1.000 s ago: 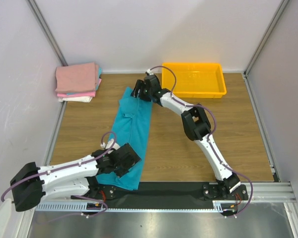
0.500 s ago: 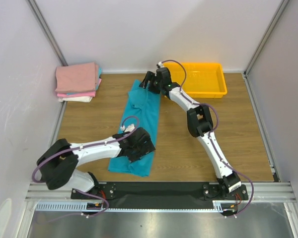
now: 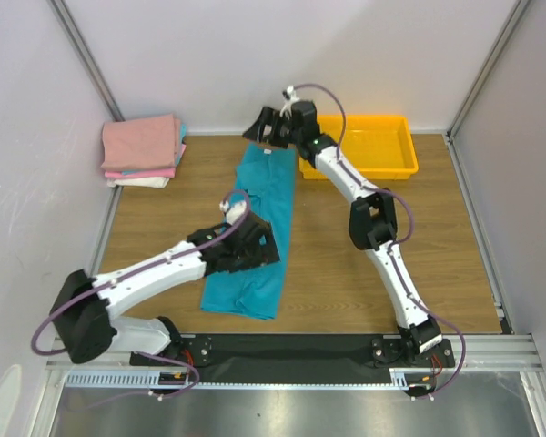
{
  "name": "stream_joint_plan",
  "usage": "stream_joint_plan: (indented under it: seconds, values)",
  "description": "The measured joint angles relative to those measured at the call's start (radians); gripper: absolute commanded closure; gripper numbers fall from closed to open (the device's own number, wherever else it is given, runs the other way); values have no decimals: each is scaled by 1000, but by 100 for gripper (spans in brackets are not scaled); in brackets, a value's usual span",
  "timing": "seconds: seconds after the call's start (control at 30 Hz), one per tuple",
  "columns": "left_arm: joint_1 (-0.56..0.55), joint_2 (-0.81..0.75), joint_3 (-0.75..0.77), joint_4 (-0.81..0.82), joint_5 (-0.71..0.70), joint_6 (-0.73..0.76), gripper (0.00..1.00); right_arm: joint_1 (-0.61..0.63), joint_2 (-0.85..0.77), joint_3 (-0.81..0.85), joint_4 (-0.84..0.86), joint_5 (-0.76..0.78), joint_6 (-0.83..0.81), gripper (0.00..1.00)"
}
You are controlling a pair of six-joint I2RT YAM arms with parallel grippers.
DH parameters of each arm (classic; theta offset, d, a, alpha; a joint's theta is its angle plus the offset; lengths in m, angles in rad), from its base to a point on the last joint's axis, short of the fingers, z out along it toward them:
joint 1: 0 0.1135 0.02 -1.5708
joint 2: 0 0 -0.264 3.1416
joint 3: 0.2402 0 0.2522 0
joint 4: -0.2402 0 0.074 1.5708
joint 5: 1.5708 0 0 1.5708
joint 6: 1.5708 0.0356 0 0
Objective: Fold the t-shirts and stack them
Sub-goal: Fold the tshirt
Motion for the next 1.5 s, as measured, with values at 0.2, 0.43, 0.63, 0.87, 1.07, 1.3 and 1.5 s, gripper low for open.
stream_joint_plan:
  seconds: [0.2, 0.43, 0.63, 0.87, 1.07, 1.3, 1.5]
  values:
    - [153, -89, 102, 80, 19, 235, 2, -21, -327, -85, -73, 15, -74, 1]
    - [246, 251, 396, 130, 14, 504, 3, -182, -848, -416, -161, 95, -163, 0]
    - [260, 607, 704, 54, -39, 595, 4, -269, -1203, -846, -225, 171, -176, 0]
    - [311, 747, 764, 0, -70, 608, 4, -359, -1431, -1190, -348, 253, -166, 0]
    - [353, 787, 764, 6, -69, 607, 5, -367, -1509, -1273, -394, 298, -161, 0]
    - [355, 810, 750, 41, -50, 570, 5, -367, -1505, -1305, -412, 312, -143, 0]
    - [356, 855, 759, 71, -1, 535, 7, -367, -1483, -1305, -413, 315, -135, 0]
